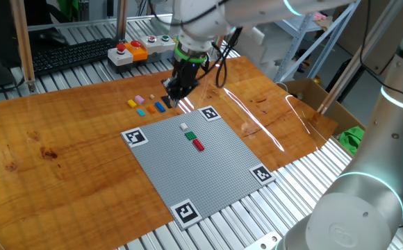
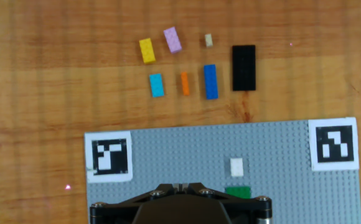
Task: Stack small Lego blocks randomly, one at a time
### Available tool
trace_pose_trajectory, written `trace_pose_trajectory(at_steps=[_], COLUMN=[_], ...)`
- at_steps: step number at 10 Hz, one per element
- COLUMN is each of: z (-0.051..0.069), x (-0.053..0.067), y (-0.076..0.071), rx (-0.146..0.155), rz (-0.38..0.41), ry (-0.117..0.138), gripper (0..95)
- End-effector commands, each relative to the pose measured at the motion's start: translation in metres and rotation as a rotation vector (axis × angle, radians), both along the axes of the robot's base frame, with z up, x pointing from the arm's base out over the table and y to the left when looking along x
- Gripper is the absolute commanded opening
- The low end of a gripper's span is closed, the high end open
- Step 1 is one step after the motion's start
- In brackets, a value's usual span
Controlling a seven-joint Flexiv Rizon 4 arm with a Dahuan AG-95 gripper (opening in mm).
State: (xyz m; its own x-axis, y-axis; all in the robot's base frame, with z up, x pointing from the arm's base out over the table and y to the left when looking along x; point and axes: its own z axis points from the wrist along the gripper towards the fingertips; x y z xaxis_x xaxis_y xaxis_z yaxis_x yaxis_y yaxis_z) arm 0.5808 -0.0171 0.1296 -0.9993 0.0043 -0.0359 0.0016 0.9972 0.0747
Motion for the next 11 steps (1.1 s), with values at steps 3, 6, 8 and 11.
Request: trace_pose_trajectory(at_steps=[3, 6, 8, 11], z=[-0.015, -0.018, -0.017, -0.016], x=[0.028, 0.052, 0.056, 0.064], y=[0.001, 0.004, 0.007, 0.016], rx=[-0.007, -0.005, -0.005, -0.008], rz=[0.018, 0.015, 0.004, -0.005], ry=[-0.011, -0.012, -0.01, -0.014], gripper=[0.0, 0.0, 0.0, 0.0])
